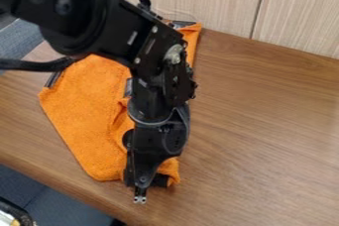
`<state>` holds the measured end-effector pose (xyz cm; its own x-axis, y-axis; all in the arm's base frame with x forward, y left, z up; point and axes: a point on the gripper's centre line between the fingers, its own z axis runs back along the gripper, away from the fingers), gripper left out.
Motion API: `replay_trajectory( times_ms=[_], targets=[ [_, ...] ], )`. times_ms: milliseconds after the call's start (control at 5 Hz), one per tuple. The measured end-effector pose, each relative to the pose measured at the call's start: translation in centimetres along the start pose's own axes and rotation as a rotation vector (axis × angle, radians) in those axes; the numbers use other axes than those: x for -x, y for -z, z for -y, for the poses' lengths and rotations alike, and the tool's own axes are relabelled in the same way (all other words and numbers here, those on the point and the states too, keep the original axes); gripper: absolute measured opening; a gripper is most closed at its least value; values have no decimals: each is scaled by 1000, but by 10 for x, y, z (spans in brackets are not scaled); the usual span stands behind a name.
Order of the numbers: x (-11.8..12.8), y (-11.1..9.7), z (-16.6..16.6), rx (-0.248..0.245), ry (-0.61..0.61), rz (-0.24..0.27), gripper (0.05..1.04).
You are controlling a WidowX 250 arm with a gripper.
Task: Fold the orange cloth from botton of the top left
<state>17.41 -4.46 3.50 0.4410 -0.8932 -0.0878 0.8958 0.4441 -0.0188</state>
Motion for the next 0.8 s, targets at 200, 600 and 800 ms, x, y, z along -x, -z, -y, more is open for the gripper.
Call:
replay_trajectory(
  times_ms=[200, 600, 800],
  targets=[
    [2, -6, 2, 8, -11, 14, 111],
    [6, -35, -11, 25, -68, 60, 70],
    [0, -58, -28, 23, -118, 116, 70]
  ],
)
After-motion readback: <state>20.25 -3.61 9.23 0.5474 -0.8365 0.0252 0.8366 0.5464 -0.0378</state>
